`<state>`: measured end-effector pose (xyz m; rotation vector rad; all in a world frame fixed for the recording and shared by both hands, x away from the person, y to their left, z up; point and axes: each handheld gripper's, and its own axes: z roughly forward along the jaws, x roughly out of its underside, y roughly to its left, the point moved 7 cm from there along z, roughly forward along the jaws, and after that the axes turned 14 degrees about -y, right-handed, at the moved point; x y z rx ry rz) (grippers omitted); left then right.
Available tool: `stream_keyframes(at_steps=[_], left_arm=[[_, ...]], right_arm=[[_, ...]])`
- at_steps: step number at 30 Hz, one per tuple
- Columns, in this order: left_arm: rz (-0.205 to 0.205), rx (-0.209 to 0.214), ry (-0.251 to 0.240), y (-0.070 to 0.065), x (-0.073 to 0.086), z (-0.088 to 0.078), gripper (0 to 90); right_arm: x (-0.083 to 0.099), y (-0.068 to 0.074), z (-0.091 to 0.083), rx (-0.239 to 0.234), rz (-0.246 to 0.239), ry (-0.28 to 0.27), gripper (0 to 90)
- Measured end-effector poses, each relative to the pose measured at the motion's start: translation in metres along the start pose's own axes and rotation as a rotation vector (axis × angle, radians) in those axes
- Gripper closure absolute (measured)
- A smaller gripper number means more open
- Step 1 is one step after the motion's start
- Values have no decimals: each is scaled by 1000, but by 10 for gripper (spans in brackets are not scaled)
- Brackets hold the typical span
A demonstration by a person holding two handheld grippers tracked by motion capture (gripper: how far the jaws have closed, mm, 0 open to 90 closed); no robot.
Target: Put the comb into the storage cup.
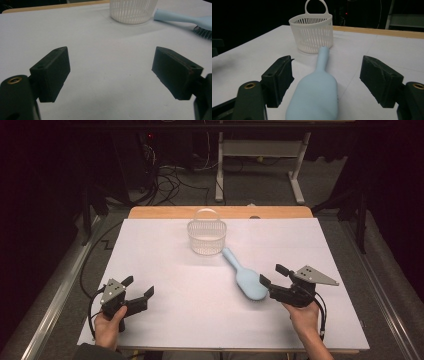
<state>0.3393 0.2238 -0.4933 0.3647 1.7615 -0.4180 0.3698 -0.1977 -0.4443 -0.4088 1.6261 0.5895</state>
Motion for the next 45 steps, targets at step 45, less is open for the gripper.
stream_keyframes(at_steps=[45], left_arm=[[3,18,10,-1,1,0,159]], right_arm=[[-10,14,99,-57,27,401,529]])
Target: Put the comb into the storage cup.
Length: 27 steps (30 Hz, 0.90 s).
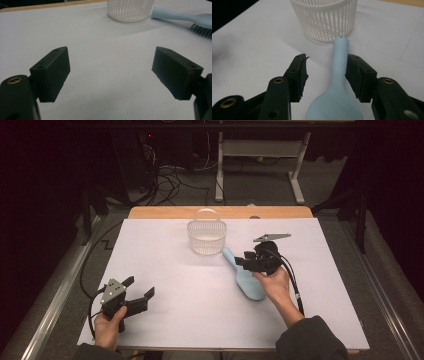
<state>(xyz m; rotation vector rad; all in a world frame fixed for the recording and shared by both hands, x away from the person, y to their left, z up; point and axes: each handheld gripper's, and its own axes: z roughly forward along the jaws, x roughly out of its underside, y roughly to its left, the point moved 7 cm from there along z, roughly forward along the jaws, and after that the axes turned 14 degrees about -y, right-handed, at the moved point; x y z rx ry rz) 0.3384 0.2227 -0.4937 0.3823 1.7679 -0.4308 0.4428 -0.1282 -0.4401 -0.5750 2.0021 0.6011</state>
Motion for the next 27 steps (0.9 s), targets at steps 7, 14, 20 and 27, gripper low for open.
stream_keyframes(at_steps=[7,14,20,27], left_arm=[[-2,-1,0,0,0,0,159],[-4,-3,-1,0,0,0,159],[-3,-4,-1,1,0,0,159],[-4,-7,0,2,1,0,159]], right_arm=[[-3,-10,19,35,-19,128,617],[-3,-18,37,84,-2,249,734],[-6,-19,51,107,1,313,800],[-8,-22,64,135,2,363,858]])
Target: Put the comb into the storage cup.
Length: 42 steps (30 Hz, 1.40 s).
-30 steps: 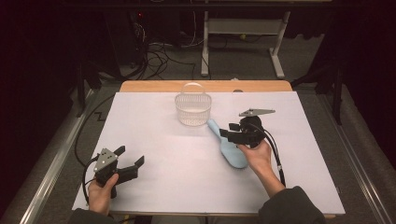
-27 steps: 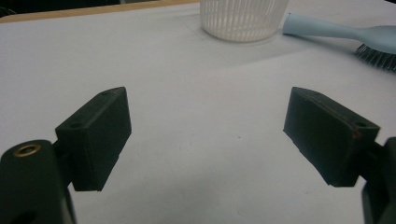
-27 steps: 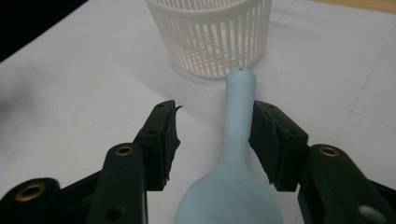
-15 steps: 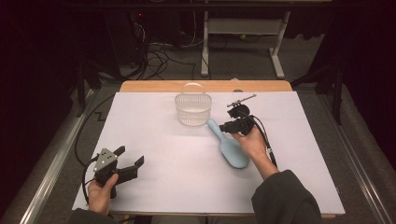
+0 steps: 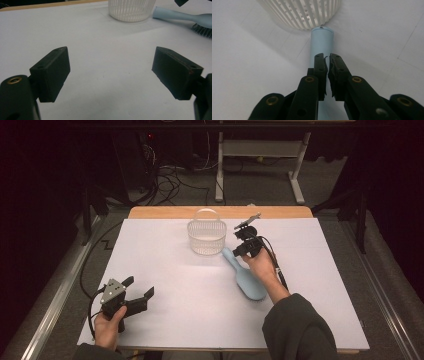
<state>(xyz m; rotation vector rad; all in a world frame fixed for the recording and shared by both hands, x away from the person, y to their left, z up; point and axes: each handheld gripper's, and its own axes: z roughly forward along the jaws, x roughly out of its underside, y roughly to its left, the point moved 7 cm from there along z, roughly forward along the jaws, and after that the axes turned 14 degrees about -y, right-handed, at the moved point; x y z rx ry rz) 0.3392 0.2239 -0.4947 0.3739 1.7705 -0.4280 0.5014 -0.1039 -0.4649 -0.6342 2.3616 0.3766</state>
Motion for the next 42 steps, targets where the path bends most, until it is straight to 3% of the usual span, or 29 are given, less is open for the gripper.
stream_keyframes(at_steps=[10,24,42], left_arm=[[-10,-10,0,2,0,-1,159],[-15,-18,-1,5,0,-1,158],[-23,-17,0,5,1,-1,159]], right_arm=[[-6,0,18,50,2,50,888],[-9,-3,27,93,6,76,900],[-3,13,34,46,-24,113,900]])
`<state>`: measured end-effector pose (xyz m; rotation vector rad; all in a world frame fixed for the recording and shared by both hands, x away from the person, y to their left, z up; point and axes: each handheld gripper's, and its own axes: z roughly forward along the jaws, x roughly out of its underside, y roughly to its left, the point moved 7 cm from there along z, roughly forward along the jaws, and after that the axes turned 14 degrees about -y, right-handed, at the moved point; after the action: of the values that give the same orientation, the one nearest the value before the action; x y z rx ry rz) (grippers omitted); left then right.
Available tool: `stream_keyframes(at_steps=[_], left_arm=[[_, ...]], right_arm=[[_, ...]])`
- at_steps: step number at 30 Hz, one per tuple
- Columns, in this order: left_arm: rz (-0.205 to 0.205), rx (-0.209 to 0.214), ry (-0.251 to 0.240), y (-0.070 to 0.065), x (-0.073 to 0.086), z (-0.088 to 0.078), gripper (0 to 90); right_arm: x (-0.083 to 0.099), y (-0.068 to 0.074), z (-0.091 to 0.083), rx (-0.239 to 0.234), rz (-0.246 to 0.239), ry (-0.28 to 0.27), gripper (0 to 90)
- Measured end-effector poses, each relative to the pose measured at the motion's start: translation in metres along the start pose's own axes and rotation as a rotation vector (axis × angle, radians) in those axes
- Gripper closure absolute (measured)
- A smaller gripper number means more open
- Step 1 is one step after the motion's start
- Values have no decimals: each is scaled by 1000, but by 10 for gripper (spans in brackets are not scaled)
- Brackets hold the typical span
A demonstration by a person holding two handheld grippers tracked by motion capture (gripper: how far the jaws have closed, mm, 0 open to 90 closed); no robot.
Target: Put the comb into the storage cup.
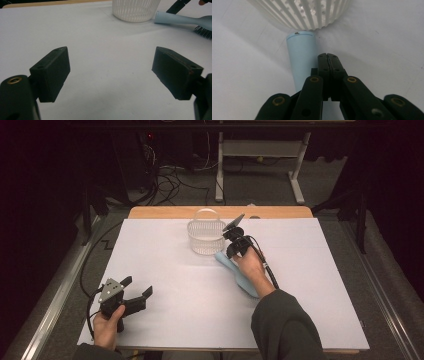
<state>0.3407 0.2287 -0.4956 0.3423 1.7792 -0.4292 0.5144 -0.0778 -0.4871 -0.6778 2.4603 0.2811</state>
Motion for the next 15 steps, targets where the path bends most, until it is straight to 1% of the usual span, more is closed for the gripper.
stream_keyframes(at_steps=[4,7,10,11,15], left_arm=[[-2,-1,-2,0,0,0,158],[-4,-2,-3,0,0,0,158],[-4,-1,-3,0,0,0,159],[-5,-1,-3,0,0,0,159],[-6,-1,-4,1,0,-1,159]], right_arm=[[1,5,-1,-12,-9,-1,900],[3,9,-2,-15,-41,3,900],[6,12,-2,-20,-46,11,900],[6,13,-3,-19,-42,15,900],[8,17,-3,-32,-61,15,900]])
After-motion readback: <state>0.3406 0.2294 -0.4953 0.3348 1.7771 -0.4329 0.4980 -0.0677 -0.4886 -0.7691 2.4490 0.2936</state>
